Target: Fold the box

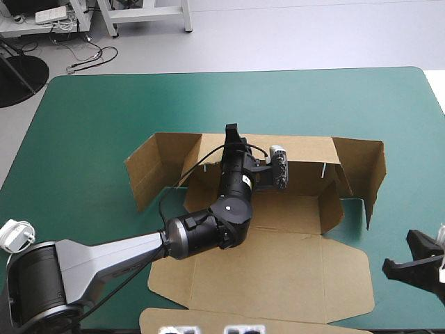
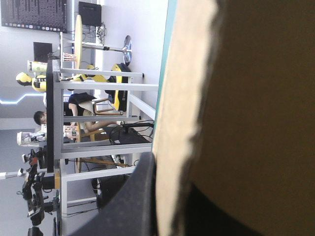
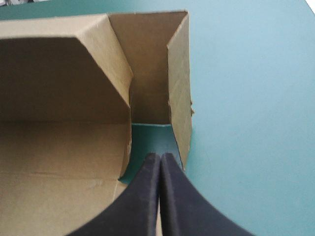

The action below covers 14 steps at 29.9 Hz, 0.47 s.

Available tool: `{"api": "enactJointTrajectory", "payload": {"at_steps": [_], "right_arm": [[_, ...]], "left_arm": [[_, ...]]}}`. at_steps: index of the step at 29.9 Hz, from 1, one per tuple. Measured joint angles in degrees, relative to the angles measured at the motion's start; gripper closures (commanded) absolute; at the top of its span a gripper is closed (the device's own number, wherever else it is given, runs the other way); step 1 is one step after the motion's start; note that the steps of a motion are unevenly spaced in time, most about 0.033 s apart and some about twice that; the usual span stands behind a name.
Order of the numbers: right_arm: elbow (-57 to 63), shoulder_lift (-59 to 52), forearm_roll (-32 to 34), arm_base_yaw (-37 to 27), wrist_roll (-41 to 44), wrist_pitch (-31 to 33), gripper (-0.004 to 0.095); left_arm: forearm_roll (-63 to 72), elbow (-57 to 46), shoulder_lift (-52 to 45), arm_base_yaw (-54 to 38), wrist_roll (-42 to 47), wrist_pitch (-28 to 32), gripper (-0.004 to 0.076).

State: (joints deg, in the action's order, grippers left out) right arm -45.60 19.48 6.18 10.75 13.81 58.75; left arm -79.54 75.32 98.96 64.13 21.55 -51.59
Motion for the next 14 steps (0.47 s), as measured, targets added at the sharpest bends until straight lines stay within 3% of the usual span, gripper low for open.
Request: {"api": "enactJointTrajectory", "payload": {"at_steps": [14], "right_arm": [[-28.05,33.63,1.45,-0.07,-4.23,0.07,0.0928]], "left_arm": [[-2.27,-1.77,0.0,1.85,6.3,-4.17,0.0734]]}}
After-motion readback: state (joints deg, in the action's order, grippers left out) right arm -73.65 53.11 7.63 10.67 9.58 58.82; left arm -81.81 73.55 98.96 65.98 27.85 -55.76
